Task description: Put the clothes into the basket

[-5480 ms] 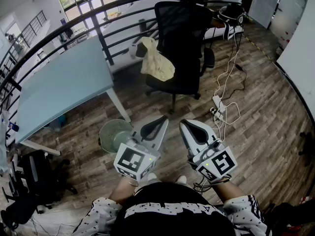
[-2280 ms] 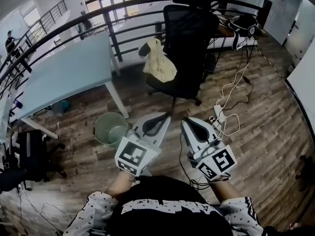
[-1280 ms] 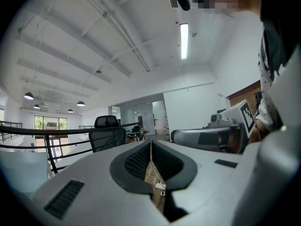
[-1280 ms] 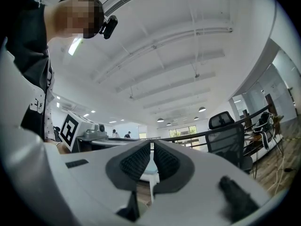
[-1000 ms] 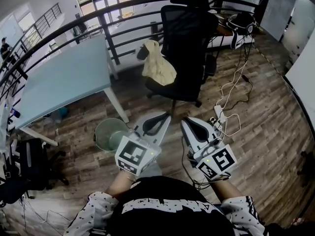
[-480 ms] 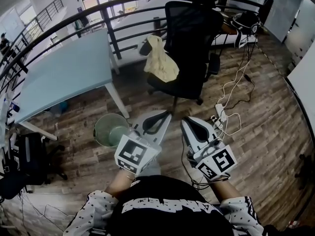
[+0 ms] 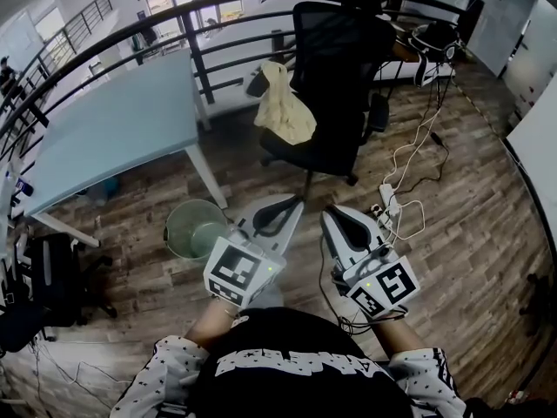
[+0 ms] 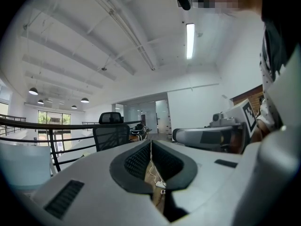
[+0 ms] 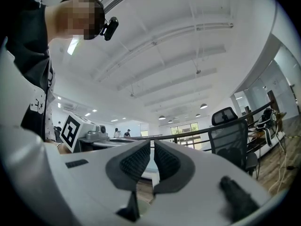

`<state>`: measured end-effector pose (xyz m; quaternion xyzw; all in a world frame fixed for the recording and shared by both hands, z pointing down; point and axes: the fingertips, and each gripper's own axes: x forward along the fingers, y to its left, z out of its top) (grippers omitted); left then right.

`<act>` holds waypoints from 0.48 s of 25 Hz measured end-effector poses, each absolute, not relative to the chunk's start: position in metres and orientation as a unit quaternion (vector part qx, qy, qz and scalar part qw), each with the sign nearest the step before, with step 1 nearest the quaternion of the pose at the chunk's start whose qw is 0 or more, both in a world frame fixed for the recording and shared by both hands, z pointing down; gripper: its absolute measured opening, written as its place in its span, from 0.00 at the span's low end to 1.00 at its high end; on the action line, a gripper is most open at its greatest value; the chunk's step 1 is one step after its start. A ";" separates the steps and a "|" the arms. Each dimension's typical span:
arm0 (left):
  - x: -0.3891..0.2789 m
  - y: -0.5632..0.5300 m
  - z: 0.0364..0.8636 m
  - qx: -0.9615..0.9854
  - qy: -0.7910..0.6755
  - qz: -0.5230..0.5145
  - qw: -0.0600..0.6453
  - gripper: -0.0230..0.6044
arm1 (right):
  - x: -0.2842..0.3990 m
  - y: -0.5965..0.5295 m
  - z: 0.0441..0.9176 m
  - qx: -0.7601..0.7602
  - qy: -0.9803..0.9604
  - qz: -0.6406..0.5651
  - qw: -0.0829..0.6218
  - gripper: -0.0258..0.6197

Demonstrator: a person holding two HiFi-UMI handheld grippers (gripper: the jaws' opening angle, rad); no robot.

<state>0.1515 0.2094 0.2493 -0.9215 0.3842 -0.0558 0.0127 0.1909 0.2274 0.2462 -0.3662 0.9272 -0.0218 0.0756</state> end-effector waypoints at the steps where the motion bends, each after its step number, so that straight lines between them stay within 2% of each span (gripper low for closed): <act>1: 0.152 0.208 0.249 -0.922 0.383 -0.057 0.013 0.06 | 0.191 0.226 0.245 -0.367 0.927 -0.021 0.076 0.09; 12: 0.154 0.187 0.250 -0.927 0.370 -0.056 0.010 0.07 | 0.193 0.206 0.245 -0.384 0.920 -0.017 0.075 0.09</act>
